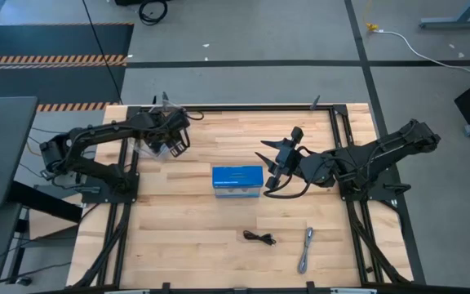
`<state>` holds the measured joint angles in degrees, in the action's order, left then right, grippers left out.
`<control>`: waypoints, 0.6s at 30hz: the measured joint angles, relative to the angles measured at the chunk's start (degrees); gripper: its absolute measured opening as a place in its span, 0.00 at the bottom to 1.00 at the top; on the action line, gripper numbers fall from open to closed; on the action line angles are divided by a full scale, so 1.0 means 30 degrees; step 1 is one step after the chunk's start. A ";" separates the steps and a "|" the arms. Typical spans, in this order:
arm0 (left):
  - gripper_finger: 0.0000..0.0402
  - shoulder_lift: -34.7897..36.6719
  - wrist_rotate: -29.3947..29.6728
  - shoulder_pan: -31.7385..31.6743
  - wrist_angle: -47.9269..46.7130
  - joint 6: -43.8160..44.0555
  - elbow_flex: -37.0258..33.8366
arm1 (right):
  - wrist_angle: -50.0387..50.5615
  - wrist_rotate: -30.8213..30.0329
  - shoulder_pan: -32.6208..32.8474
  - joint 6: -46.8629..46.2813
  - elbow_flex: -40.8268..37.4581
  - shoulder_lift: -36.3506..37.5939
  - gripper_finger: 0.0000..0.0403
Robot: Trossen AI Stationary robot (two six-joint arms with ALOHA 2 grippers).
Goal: Pick and place USB-C Cables
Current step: Adjust the transparent bin
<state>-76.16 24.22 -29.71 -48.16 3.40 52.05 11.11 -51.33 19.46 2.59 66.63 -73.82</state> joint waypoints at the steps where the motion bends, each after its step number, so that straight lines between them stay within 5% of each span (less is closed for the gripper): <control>1: 0.35 0.0000 0.0415 0.0004 -0.0109 0.0007 0.0007 | 0.0028 0.0000 -0.0006 -0.0006 0.0000 0.0000 0.42; 6: 0.35 0.0007 0.2099 0.0036 -0.0426 0.0149 0.0058 | 0.0058 0.0000 -0.0007 -0.0013 0.0000 0.0000 0.42; 18: 0.35 0.0051 0.0817 0.0605 -0.0598 0.0233 0.0000 | 0.0102 0.0000 0.0015 -0.0007 0.0000 0.0000 0.42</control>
<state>-76.01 26.68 -27.90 -49.96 4.10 52.05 11.42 -51.33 19.51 2.57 66.63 -73.82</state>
